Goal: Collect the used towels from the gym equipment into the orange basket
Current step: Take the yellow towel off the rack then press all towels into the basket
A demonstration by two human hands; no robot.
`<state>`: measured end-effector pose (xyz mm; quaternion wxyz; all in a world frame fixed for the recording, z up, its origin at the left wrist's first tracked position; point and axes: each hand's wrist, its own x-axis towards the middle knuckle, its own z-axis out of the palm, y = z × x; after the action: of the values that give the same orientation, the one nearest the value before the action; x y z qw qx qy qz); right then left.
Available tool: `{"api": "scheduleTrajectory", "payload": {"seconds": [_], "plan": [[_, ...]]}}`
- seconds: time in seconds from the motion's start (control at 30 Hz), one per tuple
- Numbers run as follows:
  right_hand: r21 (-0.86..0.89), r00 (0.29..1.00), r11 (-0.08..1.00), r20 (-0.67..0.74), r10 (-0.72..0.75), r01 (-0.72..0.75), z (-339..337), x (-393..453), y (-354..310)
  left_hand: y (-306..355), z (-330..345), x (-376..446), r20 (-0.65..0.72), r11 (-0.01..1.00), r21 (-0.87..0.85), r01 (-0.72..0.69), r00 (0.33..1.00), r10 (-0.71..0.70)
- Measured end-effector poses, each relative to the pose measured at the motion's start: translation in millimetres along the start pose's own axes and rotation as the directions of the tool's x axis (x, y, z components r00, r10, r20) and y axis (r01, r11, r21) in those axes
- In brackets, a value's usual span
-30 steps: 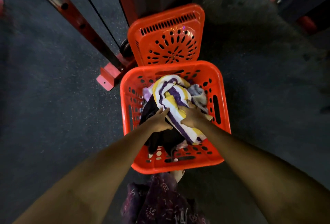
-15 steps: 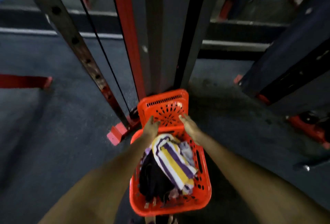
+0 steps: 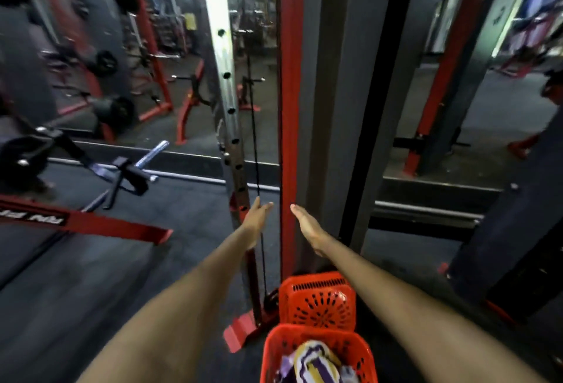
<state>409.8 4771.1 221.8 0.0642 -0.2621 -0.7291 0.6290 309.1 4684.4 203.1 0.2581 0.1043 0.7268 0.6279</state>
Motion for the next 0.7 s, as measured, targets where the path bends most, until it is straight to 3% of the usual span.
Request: {"api": "scheduleTrajectory", "payload": {"seconds": [0.13,0.3,0.43,0.53,0.63,0.7], "plan": [[-0.038,0.986,0.998,0.162,-0.043,0.050,24,-13,-33,24,-46,-41,-0.175,0.999,-0.044,0.000,0.985,-0.008],[-0.085,0.936,0.988,0.338,-0.092,0.128,78,-40,-55,19,-102,-105,-0.412,0.999,-0.047,-0.018,0.911,-0.003],[-0.096,0.849,0.980,0.518,-0.103,0.177,142,-80,-61,2,-149,-179,-0.605,0.999,-0.031,-0.044,0.796,0.016],[-0.102,0.759,0.973,0.644,-0.094,0.206,193,-120,-61,-19,-187,-238,-0.711,1.000,0.009,0.020,0.703,-0.008],[-0.107,0.658,0.967,0.749,-0.073,0.229,242,-168,-56,-46,-226,-306,-0.818,0.997,0.008,0.077,0.574,-0.038],[-0.115,0.560,0.959,0.827,-0.052,0.258,277,-204,-53,-63,-252,-359,-0.893,0.994,-0.032,0.101,0.443,-0.074]]}}
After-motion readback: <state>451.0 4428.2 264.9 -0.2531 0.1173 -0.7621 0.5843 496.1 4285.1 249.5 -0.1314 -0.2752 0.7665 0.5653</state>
